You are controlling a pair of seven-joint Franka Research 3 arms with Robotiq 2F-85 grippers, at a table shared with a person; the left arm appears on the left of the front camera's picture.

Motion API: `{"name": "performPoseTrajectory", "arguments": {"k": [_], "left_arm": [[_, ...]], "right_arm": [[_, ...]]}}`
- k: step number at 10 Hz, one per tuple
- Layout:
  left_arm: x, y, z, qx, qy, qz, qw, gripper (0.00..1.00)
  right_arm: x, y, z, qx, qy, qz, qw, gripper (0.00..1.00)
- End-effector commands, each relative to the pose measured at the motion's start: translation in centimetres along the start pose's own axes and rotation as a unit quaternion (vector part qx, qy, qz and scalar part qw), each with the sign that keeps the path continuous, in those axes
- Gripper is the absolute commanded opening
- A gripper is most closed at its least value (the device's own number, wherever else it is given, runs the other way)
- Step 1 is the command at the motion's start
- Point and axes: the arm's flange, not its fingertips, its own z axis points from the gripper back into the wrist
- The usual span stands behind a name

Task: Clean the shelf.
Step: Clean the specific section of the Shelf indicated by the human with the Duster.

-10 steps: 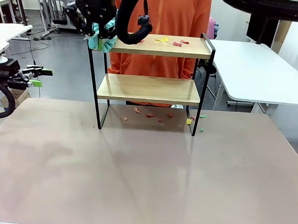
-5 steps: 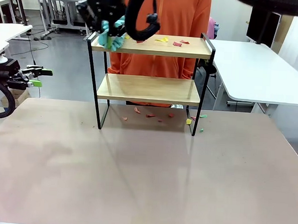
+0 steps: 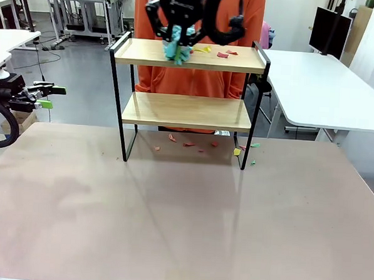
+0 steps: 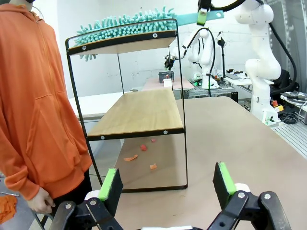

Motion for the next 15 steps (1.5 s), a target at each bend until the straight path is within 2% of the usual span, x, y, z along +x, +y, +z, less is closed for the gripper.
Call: {"name": "performPoseTrajectory", "arguments": {"k": [1, 6, 8, 9, 10, 11, 13, 14, 15], "left_arm": [[0.3, 0.0, 0.0, -0.002, 0.004, -0.001, 1.000, 1.00], [0.3, 0.0, 0.0, -0.002, 0.004, -0.001, 1.000, 1.00], [0.3, 0.0, 0.0, -0.002, 0.004, -0.001, 1.000, 1.00], [0.3, 0.0, 0.0, -0.002, 0.004, -0.001, 1.000, 1.00], [0.3, 0.0, 0.0, -0.002, 0.004, -0.001, 1.000, 1.00], [0.3, 0.0, 0.0, -0.002, 0.004, -0.001, 1.000, 1.00], [0.3, 0.0, 0.0, -0.002, 0.004, -0.001, 1.000, 1.00], [0.3, 0.0, 0.0, -0.002, 0.004, -0.001, 1.000, 1.00], [0.3, 0.0, 0.0, -0.002, 0.004, -0.001, 1.000, 1.00]], "right_arm": [[0.0, -5.1, -0.6, -0.015, 0.013, -0.012, 1.000, 0.13], [3.9, -14.1, 0.0, -0.045, 0.041, -0.044, 0.997, 0.13], [4.2, -16.4, 1.5, -0.055, -0.003, -0.040, 0.998, 0.13], [3.5, -16.3, 2.7, -0.009, -0.024, -0.023, 0.999, 0.13], [1.9, -14.7, 4.2, 0.058, -0.026, -0.012, 0.998, 0.13], [5.0, -15.1, 2.2, -0.048, -0.005, -0.041, 0.998, 0.13], [5.0, -15.1, 2.2, -0.048, -0.005, -0.041, 0.998, 0.13], [4.0, -14.6, 3.3, -0.021, -0.012, -0.035, 0.999, 0.13], [3.4, -15.0, 4.9, 0.017, -0.035, 0.005, 0.999, 0.13]]}}
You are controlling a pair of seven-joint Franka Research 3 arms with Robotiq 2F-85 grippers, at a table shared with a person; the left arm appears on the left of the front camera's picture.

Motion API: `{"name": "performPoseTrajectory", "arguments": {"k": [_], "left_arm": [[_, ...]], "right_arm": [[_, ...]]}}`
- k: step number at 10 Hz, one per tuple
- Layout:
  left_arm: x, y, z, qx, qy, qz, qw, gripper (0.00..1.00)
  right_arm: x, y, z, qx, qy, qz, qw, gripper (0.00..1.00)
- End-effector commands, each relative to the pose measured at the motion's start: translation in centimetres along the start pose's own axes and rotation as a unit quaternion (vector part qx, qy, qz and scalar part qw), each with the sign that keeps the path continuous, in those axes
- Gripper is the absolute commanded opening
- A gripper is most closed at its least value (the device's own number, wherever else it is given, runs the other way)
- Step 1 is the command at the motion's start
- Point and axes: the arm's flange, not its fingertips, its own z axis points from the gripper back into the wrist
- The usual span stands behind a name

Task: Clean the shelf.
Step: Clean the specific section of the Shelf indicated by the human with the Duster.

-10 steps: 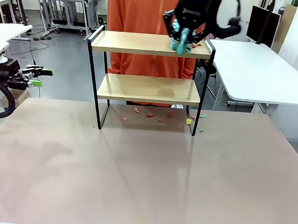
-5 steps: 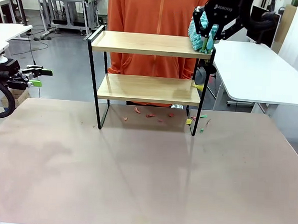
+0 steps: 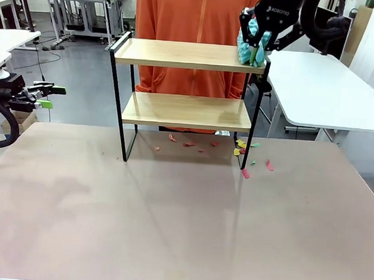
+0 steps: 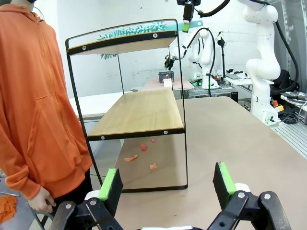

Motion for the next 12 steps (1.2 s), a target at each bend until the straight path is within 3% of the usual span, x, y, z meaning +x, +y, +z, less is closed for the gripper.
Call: {"name": "performPoseTrajectory", "arguments": {"k": [1, 3, 4, 6, 7, 9, 12], "left_arm": [[0.2, -0.1, 0.0, -0.002, 0.004, -0.001, 1.000, 1.00], [0.2, -0.1, 0.0, -0.002, 0.004, -0.001, 1.000, 1.00], [0.2, -0.1, 0.0, -0.002, 0.004, -0.001, 1.000, 1.00], [0.2, -0.1, 0.0, -0.002, 0.004, -0.001, 1.000, 1.00], [0.2, -0.1, 0.0, -0.002, 0.004, -0.001, 1.000, 1.00], [0.2, -0.1, 0.0, -0.002, 0.004, -0.001, 1.000, 1.00], [0.2, -0.1, 0.0, -0.002, 0.004, -0.001, 1.000, 1.00]], "right_arm": [[-1.2, -1.3, 3.2, 0.075, -0.034, 0.067, 0.994, 0.13], [-1.9, -2.2, 4.5, 0.145, -0.003, 0.177, 0.974, 0.13], [-2.6, -2.2, 4.6, 0.172, 0.018, 0.248, 0.953, 0.13], [-4.2, -2.1, 4.8, 0.211, 0.081, 0.392, 0.892, 0.13], [-5.2, -2.2, 4.6, 0.205, 0.112, 0.462, 0.856, 0.13], [-7.3, -3.1, 3.2, 0.134, 0.157, 0.552, 0.808, 0.13], [-9.4, -6.5, -1.6, 0.024, 0.231, 0.589, 0.774, 0.13]]}}
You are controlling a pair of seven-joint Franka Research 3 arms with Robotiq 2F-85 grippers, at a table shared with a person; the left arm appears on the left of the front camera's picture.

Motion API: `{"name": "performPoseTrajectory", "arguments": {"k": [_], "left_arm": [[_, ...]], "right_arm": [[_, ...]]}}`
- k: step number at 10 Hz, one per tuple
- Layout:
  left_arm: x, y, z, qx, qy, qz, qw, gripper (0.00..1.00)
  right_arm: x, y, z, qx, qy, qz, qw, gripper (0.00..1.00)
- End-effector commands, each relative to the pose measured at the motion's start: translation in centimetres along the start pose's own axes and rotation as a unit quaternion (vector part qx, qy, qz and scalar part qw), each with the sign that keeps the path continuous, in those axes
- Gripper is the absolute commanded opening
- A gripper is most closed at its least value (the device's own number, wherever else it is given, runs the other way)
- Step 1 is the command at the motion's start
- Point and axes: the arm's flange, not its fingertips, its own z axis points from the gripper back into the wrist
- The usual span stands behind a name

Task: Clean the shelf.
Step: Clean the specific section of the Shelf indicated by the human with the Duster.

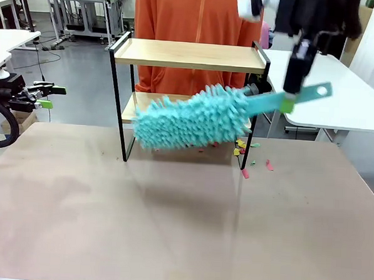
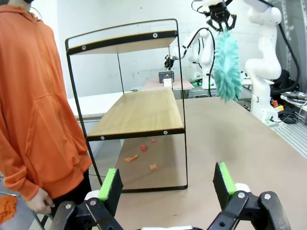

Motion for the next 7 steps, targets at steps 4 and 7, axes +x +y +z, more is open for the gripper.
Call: {"name": "performPoseTrajectory", "arguments": {"k": [4, 7], "left_arm": [[0.2, -0.1, 0.0, -0.002, 0.004, -0.001, 1.000, 1.00], [0.2, -0.1, 0.0, -0.002, 0.004, -0.001, 1.000, 1.00]], "right_arm": [[-7.2, -3.4, -8.4, -0.023, 0.074, 0.007, 0.997, 0.13], [-10.7, -3.2, -10.7, -0.004, 0.082, 0.003, 0.997, 0.13]]}}
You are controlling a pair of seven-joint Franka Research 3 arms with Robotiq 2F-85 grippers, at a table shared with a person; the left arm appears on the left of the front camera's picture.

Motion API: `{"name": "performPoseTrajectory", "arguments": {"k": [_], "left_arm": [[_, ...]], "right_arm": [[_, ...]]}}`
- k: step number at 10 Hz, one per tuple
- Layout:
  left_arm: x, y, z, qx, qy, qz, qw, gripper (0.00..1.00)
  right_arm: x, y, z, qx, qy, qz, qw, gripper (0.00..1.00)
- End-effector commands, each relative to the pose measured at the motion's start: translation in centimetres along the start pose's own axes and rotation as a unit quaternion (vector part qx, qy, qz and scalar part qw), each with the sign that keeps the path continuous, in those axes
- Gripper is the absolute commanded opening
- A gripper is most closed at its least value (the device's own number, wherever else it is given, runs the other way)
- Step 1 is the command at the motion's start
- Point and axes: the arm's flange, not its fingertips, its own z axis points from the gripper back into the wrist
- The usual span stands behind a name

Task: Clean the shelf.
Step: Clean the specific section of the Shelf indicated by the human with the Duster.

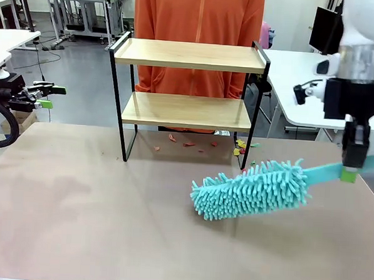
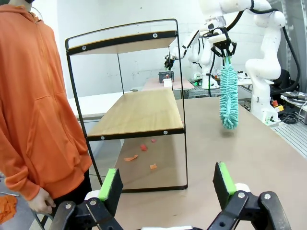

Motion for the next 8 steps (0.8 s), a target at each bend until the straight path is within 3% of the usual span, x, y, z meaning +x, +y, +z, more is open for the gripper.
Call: {"name": "performPoseTrajectory", "arguments": {"k": [1, 2, 3, 8], "left_arm": [[0.2, -0.1, 0.0, -0.002, 0.004, -0.001, 1.000, 1.00], [0.2, -0.1, 0.0, -0.002, 0.004, -0.001, 1.000, 1.00], [0.2, -0.1, 0.0, -0.002, 0.004, -0.001, 1.000, 1.00], [0.2, -0.1, 0.0, -0.002, 0.004, -0.001, 1.000, 1.00]], "right_arm": [[-0.7, -0.2, -0.2, -0.009, -0.011, 0.016, 1.000, 0.13], [1.2, -1.2, 0.6, 0.005, 0.005, -0.021, 1.000, 0.13], [-0.6, 0.2, -0.4, 0.001, -0.002, -0.001, 1.000, 0.13], [-0.6, 0.2, -0.4, 0.001, -0.002, -0.001, 1.000, 0.13]]}}
